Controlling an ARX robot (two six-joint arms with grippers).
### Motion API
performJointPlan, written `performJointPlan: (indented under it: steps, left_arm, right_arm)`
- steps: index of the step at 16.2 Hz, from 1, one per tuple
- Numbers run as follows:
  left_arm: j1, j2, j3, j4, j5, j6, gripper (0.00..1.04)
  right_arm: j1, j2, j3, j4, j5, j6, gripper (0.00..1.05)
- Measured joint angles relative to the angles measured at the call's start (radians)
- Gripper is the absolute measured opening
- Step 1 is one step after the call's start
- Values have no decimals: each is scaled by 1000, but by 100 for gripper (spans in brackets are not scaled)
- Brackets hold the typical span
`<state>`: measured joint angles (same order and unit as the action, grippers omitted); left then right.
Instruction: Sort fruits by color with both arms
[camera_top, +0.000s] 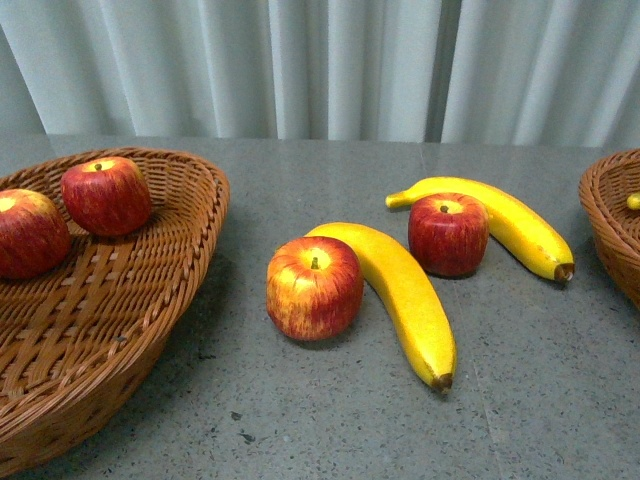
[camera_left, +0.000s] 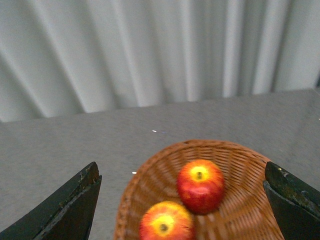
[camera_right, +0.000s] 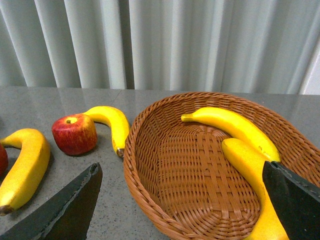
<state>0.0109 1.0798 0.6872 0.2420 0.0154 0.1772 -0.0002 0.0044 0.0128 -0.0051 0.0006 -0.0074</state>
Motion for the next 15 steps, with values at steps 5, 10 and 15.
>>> performJointPlan:
  steps: [5,10,15]
  left_arm:
    - [-254,290,190,-104,83,72,98]
    - [-381,453,243,-130,149,87,98]
    - [-445,541,244,-112,173,99,98]
  right_arm:
    - [0,0,0,0,0,0,98]
    - [0,0,0,0,0,0,98]
    - [0,0,0,0,0,0,98]
